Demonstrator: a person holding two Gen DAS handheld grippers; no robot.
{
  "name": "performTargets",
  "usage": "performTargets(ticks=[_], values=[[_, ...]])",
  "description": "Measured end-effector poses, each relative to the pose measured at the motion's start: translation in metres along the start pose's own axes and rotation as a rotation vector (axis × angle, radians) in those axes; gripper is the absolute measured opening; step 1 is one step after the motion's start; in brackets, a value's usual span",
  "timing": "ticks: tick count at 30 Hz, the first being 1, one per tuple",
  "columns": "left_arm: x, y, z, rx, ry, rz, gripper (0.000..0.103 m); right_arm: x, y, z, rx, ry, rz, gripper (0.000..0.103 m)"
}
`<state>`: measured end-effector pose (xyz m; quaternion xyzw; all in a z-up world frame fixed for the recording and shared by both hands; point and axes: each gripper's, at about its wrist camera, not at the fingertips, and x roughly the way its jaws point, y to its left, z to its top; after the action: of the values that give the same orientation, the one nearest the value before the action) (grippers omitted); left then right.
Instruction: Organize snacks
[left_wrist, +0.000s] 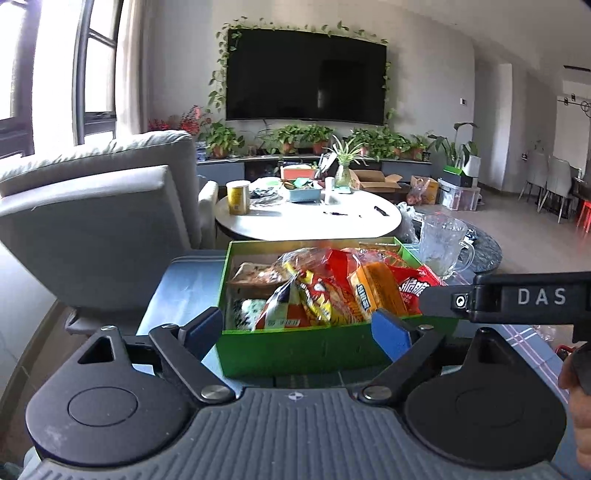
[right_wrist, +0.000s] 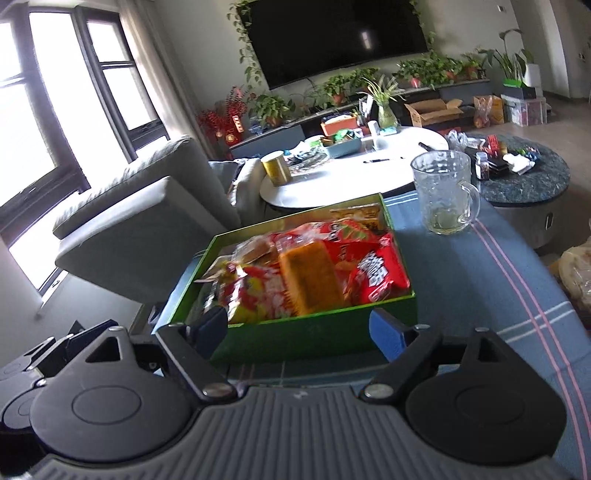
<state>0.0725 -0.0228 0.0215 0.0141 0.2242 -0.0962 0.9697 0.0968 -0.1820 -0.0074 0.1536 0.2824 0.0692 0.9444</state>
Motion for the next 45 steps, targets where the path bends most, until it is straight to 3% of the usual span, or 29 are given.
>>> performTargets(ticks=[13,45], values=[[-0.038,0.003,-0.023,-0.008,0.026,0.047,0.091,-0.032,0.017,-0.029,-0.034,-0.013,0.017,0.085],[-0.037,0.023,-0.034,-0.071,0.066,0.134,0.091,-0.031,0.018,-0.045,-0.034,0.018,0.024,0.085]])
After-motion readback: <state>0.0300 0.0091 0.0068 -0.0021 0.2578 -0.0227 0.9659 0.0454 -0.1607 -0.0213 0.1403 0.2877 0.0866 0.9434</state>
